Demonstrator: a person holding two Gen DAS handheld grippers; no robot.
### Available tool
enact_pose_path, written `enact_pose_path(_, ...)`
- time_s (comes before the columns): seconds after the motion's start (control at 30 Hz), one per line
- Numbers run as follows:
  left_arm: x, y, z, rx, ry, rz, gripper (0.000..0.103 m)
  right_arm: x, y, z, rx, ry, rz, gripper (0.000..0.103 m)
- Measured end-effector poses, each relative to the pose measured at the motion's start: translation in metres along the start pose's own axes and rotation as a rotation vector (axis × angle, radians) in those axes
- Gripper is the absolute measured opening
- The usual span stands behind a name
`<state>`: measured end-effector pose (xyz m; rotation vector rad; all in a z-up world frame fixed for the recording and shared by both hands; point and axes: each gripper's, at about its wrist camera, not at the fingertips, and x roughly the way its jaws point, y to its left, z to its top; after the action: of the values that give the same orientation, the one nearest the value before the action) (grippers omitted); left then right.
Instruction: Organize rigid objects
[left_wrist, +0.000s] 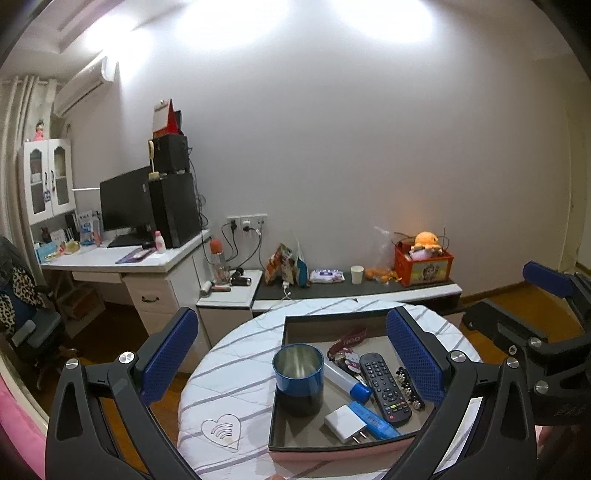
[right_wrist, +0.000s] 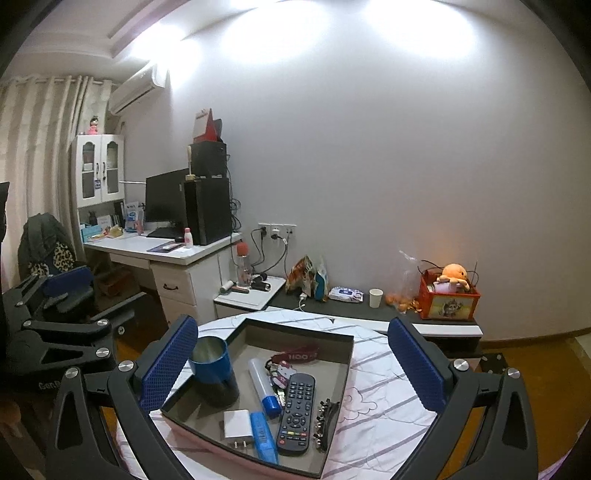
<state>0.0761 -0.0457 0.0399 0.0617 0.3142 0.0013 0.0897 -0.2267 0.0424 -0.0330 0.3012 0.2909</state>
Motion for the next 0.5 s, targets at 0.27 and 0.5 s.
enact_pose_path(0.27, -0.03, 0.004, 0.004, 0.002, -0.049, -0.007, 0.103, -0.021, 0.013, 0.004, -0.015, -0.024, -0.026, 0.103)
enact_pose_path(0.5, -0.055, 0.005, 0.005, -0.005, -0.093, -0.025, 0.103, -0.049, 0.019, 0.006, -0.018, -0.066, -0.063, 0.103)
